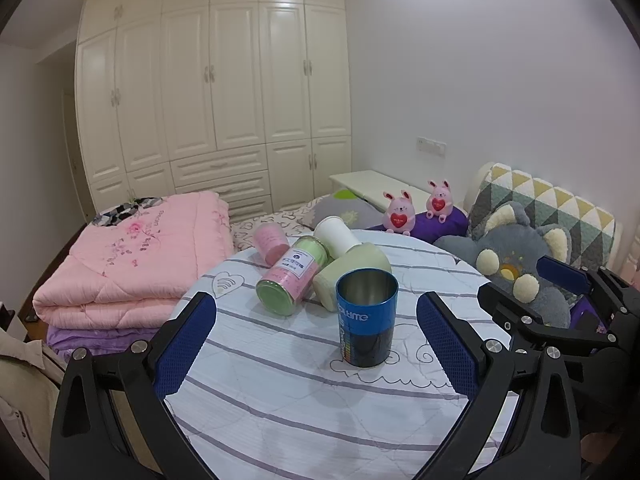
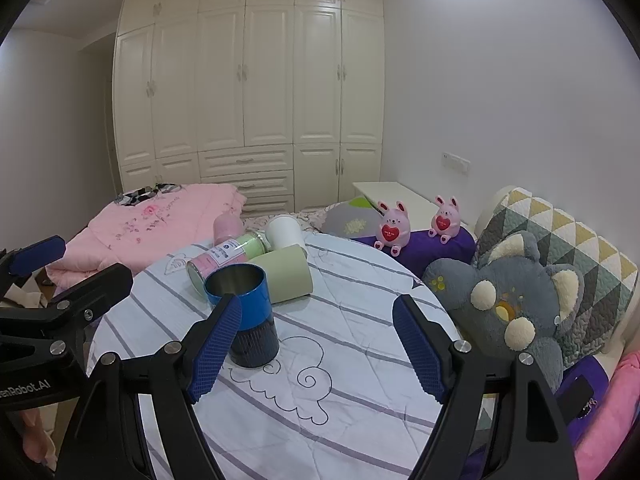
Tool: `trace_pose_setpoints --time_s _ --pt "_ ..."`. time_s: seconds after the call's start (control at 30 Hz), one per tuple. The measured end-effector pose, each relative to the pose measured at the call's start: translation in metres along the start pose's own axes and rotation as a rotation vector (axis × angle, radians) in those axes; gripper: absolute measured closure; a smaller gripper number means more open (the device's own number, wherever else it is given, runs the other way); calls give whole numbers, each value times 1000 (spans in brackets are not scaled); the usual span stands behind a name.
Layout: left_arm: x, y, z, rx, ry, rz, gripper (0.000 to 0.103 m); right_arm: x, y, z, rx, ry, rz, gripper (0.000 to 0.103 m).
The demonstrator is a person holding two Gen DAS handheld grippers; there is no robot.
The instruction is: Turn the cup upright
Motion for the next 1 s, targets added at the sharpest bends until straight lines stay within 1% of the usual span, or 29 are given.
trace_pose_setpoints --time_s 0.2,0.47,1.0 --pt "0 -1 1 4 2 -1 1 0 0 -1 -2 0 0 23" --pt "-2 0 5 29 17 -15 1 -1 0 -1 -2 1 -3 23" --pt "-3 -1 3 21 20 -15 1 -1 -1 -3 -8 1 0 23"
Point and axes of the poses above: each gripper's, at about its wrist camera, not at the fingertips, and z roughly against the way its jaws point, x to its right, y to its top, the point moved 9 cm from there along -z, roughly the way its jaws point, and after that the axes turned 14 degrees about -x, right-handed, at the moved point
